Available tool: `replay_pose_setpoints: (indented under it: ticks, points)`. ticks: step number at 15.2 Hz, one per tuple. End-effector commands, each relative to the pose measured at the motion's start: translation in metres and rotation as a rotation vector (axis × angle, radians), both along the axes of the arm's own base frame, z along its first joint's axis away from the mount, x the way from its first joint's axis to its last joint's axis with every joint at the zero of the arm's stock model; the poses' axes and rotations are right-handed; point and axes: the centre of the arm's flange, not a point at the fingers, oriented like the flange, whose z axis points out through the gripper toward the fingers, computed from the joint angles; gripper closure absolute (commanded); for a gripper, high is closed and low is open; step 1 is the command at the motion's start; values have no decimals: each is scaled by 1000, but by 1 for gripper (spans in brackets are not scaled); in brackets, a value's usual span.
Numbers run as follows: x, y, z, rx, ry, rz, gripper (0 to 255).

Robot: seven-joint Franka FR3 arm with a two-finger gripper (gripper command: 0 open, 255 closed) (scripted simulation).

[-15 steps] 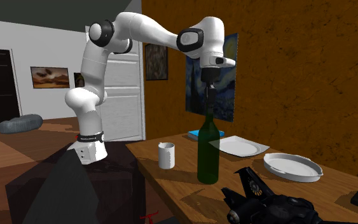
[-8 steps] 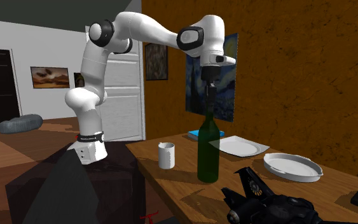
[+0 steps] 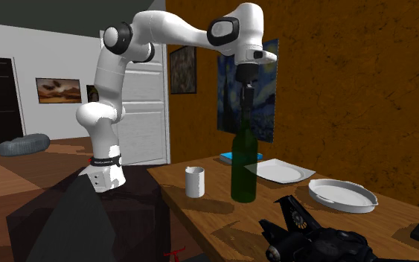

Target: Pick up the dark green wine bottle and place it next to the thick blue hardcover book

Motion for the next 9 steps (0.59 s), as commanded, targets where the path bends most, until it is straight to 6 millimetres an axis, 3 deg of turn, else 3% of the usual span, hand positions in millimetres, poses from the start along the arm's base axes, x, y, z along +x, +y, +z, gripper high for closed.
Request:
replay_pose_setpoints:
  ticks: [1,9]
  points:
    - [-1,1,11,0,0,0,255]
    - [-1,1,53,0,0,0,255]
